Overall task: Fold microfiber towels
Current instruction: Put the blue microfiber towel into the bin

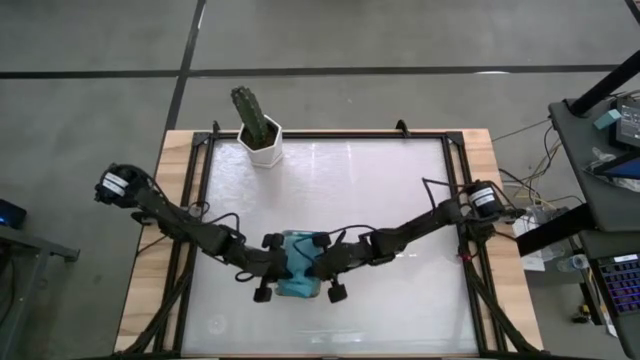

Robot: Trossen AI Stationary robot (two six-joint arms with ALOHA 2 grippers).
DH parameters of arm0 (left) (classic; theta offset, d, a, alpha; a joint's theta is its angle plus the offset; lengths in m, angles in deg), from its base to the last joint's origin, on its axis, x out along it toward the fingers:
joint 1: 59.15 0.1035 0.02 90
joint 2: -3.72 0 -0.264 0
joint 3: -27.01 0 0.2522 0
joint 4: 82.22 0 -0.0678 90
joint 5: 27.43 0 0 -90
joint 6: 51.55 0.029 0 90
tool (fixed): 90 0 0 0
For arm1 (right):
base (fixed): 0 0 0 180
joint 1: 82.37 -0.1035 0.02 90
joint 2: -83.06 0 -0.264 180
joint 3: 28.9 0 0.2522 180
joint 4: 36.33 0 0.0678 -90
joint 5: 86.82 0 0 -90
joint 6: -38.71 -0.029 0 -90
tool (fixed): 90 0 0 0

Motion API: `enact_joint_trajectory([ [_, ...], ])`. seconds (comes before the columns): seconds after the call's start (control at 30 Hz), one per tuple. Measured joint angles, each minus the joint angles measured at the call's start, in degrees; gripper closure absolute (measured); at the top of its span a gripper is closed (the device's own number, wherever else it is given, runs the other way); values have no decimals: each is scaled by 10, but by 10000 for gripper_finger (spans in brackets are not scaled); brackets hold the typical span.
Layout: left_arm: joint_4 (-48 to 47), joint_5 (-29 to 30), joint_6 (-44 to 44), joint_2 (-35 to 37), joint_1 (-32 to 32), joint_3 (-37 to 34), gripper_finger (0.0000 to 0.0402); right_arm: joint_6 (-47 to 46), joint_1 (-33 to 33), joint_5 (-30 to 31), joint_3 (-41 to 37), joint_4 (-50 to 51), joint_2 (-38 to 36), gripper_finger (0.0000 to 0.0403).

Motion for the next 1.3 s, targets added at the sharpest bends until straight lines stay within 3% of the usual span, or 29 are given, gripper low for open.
enact_joint_trajectory([
  [0.4, -35, -7, -42, 13, -11, 2, 401, 23, -1, 9, 6, 10, -34, 394],
  [0.57, -33, 19, -43, 29, -11, 15, 401, 27, -12, 5, 6, -16, -40, 394],
  [0.9, -34, 21, -44, 31, -12, 18, 401, 11, -32, -4, 6, -32, 6, 394],
  [1.3, -103, 23, -84, 34, -13, 20, 401, 0, -35, 32, 6, 53, -8, 394],
])
